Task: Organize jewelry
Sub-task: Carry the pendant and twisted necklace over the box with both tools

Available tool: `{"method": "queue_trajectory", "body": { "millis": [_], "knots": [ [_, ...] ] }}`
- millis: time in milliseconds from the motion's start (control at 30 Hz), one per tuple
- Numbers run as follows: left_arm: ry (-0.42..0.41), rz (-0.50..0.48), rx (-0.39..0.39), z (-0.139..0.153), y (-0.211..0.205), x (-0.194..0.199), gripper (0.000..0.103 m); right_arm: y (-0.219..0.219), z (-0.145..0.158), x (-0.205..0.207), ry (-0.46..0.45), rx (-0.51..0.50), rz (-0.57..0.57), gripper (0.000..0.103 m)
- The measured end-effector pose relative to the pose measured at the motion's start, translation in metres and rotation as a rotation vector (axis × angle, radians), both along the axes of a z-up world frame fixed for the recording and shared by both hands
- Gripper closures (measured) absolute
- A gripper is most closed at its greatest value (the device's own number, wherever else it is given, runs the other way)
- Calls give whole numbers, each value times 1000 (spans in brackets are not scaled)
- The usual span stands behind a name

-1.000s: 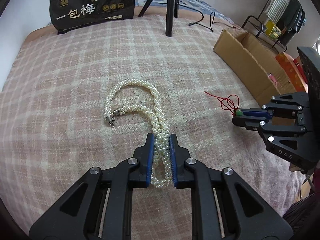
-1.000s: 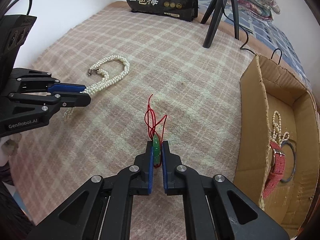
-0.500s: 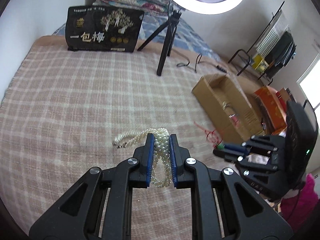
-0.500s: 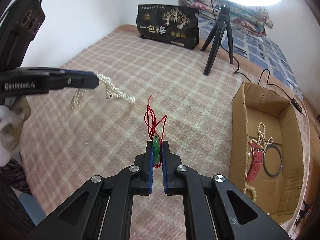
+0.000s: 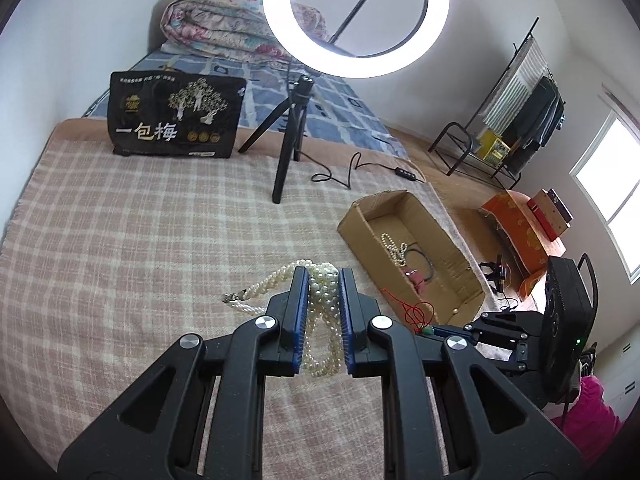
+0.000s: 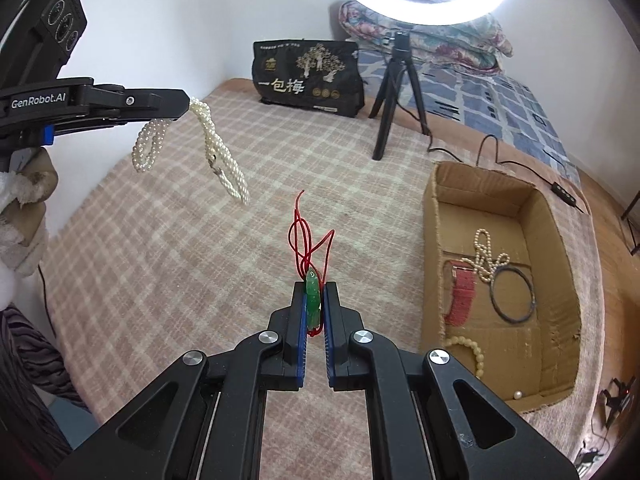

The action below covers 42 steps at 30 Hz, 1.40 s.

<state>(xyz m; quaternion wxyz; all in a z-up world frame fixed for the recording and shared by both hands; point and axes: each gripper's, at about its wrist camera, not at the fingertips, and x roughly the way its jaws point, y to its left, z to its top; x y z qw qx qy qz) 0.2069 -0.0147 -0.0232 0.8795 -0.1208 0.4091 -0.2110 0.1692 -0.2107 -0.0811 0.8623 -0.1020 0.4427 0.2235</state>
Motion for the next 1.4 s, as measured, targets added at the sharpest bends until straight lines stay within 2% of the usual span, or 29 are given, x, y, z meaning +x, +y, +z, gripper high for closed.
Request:
{"method": "queue_trajectory", "body": {
  "millis": [267,667,1067,1400],
  "knots": [
    [-40,-53,-10,20,-40,11,90,-40,13,-6,-31,17,-75,97],
    [-71,-127,-17,34,-116,41,90,-107,15,-8,-41,11,-197,97],
    [-67,-148,11,21,-172,78,90,-150,8,2,-30,1,-266,97],
    [-63,-166,83,1,-212,96,90,-165,0,12,-15,5,-281,97]
  ]
}}
